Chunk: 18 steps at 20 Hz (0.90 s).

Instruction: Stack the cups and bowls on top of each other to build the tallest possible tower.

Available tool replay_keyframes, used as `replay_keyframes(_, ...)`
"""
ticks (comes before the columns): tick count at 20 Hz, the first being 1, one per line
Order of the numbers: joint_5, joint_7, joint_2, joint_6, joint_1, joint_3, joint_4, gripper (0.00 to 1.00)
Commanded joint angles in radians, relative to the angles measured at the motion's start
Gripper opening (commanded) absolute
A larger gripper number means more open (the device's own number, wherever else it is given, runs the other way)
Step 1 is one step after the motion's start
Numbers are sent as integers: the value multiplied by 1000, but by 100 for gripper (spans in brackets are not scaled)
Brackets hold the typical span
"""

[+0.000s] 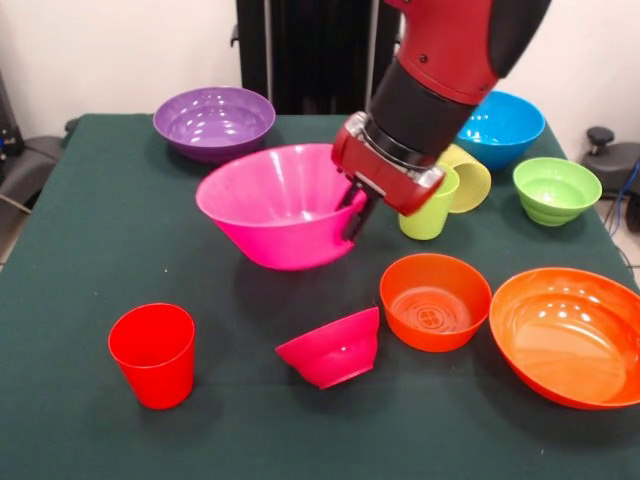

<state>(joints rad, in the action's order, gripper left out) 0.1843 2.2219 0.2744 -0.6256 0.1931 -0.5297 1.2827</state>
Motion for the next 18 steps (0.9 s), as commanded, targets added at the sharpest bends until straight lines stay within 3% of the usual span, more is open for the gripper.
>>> replay_keyframes(1, -126, -21, 38, 57, -22, 40, 117, 0)
replay_keyframes(11, -249, 2, 58, 191, -50, 3, 203, 0)
replay_keyframes(18, -255, 66, 37, 255, -39, 5, 194, 0)
